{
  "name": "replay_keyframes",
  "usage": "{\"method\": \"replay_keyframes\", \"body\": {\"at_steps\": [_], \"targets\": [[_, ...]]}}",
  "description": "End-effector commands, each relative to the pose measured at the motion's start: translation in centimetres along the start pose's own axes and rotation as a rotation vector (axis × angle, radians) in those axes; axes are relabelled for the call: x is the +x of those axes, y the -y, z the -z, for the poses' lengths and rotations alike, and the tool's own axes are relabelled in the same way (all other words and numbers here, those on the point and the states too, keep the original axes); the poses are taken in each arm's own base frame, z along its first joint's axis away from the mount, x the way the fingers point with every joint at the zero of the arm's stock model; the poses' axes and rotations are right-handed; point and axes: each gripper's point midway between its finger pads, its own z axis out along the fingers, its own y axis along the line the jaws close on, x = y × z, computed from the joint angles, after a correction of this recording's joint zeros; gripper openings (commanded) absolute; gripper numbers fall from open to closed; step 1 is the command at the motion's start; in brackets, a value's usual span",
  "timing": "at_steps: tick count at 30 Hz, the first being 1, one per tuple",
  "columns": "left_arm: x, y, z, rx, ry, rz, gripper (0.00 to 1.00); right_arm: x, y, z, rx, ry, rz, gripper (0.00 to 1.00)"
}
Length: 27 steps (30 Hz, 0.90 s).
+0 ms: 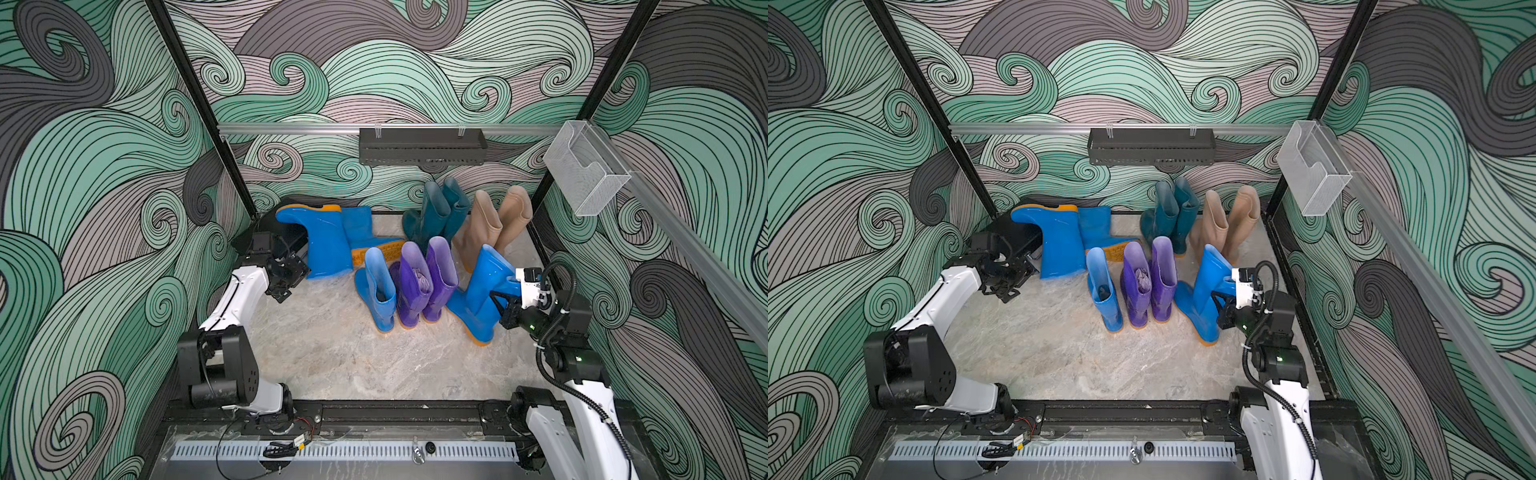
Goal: Match and arrange rain boots in pairs
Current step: Place the rain boot at the center of the board, then pick up the rain boot from the corner of the board.
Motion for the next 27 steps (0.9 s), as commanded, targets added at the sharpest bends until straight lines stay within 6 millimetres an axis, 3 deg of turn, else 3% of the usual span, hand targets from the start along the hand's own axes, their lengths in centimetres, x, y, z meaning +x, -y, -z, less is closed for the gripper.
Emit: {"method": "replay_keyframes", "body": {"at_steps": [1, 2, 4, 6, 11, 20, 27], "targets": [[-0.2, 1.1, -1.2, 0.053, -0.058, 0.041, 0.87, -2.5, -0.1, -0.1, 0.029, 0.126, 0.134, 0.0], [-0.3, 1.1, -1.5, 0.051, -0.066, 0.042, 0.87, -2.2, 0.1, -0.3, 0.04, 0.122, 0.135, 0.01], [-0.4, 1.0, -2.0, 0.048, -0.069, 0.05, 0.88, -1.6, 0.4, -0.7, 0.05, 0.109, 0.126, 0.16], [-0.5, 0.9, -2.4, 0.047, -0.066, 0.064, 0.88, -1.3, 0.5, -0.8, 0.053, 0.093, 0.123, 0.46], [-1.1, 0.9, -3.8, 0.047, -0.065, 0.097, 0.88, -2.7, 1.3, 0.3, 0.135, 0.13, 0.151, 0.71], [-1.9, 1.8, -7.1, 0.079, -0.098, 0.114, 0.88, -5.9, 0.2, 2.2, 0.151, 0.2, 0.212, 0.8], [-4.3, 3.3, -9.0, 0.105, -0.053, 0.064, 0.89, -7.0, 0.1, 2.6, 0.163, 0.232, 0.232, 0.82]]}}
